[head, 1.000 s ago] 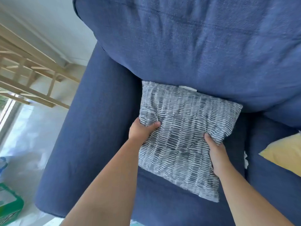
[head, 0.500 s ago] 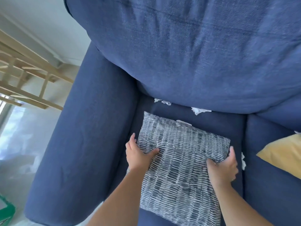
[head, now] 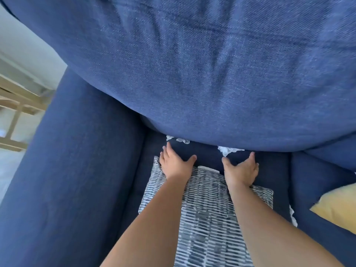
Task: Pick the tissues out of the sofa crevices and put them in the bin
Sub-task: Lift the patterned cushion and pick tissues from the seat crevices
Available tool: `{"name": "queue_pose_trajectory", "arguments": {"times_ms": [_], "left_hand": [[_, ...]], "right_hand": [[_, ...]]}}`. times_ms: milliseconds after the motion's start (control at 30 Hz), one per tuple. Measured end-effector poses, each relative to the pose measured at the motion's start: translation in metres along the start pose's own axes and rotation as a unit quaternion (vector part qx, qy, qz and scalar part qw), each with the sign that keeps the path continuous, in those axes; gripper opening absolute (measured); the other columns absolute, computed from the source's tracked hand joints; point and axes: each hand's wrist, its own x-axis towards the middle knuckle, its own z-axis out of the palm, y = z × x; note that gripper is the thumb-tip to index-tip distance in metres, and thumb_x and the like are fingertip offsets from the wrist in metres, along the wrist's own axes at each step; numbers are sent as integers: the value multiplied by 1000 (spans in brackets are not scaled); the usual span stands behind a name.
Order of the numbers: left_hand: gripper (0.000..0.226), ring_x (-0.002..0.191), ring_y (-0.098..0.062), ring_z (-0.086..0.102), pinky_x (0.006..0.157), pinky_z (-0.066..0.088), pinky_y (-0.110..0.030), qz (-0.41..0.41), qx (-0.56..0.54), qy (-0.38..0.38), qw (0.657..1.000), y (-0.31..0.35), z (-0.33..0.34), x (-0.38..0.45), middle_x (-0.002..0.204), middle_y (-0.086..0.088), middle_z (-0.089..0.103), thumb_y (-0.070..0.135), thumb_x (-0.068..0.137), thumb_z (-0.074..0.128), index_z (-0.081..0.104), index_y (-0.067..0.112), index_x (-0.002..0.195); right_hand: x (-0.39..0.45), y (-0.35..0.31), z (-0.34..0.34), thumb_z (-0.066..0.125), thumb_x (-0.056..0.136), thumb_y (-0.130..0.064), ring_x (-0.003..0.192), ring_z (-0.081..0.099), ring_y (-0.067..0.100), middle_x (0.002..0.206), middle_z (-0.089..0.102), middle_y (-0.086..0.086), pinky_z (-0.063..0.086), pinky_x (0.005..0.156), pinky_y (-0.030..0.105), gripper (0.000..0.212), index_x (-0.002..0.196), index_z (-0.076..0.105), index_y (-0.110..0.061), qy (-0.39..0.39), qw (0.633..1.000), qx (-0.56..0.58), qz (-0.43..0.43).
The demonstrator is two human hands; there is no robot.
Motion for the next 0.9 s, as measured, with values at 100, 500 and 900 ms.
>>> {"name": "queue_pose_trajectory", "arguments": {"times_ms": [100,500,900], "left_hand": [[122,150,-21,-4,119,-5,-44,4,5,84,996,2,24,28,164,-2,1,59,67,76,0,19,154],[99,149,-11,-3,117,-6,-47,-69,-91,156,981,21,71,89,156,0,28,32,80,67,2,17,154],[56,113,-26,41,89,37,-28,-28,-158,41,986,2,25,30,133,-7,33,28,88,63,33,35,135]], "right_hand": [[17,5,15,82,67,-45,147,18,29,154,33,12,15,119,45,105,149,27,-9,42,997,2,-61],[53,9,61,75,68,-58,136,36,26,121,61,7,7,117,41,92,128,35,1,94,981,-110,-133],[15,-3,24,49,95,-16,88,58,29,105,64,10,45,74,32,19,114,49,-20,-64,993,18,-100]]}}
